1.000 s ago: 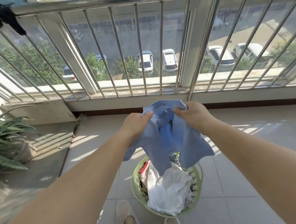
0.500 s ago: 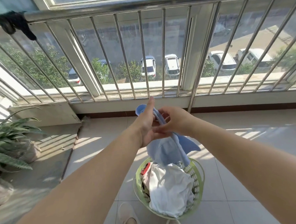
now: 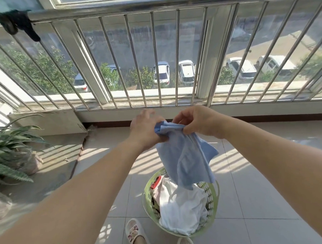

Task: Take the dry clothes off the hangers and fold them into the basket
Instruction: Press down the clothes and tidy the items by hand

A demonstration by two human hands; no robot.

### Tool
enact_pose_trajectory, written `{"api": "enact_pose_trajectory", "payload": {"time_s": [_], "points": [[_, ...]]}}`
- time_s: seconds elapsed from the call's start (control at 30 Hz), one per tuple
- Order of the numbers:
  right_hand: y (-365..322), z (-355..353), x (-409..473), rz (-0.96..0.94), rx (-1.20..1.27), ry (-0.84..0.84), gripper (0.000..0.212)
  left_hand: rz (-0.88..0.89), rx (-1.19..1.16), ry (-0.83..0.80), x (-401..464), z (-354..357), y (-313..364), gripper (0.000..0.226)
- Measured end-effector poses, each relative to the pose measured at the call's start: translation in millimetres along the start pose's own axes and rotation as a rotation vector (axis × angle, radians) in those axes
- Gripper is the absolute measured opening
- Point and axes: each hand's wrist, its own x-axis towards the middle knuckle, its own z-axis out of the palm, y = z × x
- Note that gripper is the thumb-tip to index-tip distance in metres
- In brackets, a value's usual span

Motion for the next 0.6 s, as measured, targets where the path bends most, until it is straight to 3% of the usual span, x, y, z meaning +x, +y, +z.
{"api": "enact_pose_trajectory", "payload": {"time_s": [0.1,0.17,0.23,0.37,0.53,0.6], "points": [[10,-6,-3,0.020,-0.035,0.008,0.035,0.081,-0.186,-0.111,1,7,6,0.024],[19,-6,-3,0.052,-0.182,-0.014,0.027,0.111,-0.229,-0.160,3,11,9,0.010],[35,-2,0,0.101,-0.466,-0.057,0.018,0.134,-0.218,-0.173,5,16,12,0.024],[65,15,8,0.147,-0.876,-0.058,0.009,0.161,-0.122,-0.208,9,23,7,0.029],[92,27,23,0.132,-0.980,-0.044,0.012,0.192,0.151,-0.251,13,39,-18,0.006],[101,33,31,0.101,-1.014,-0.044,0.016,0.188,0.207,-0.253,16,50,-28,0.013]]}}
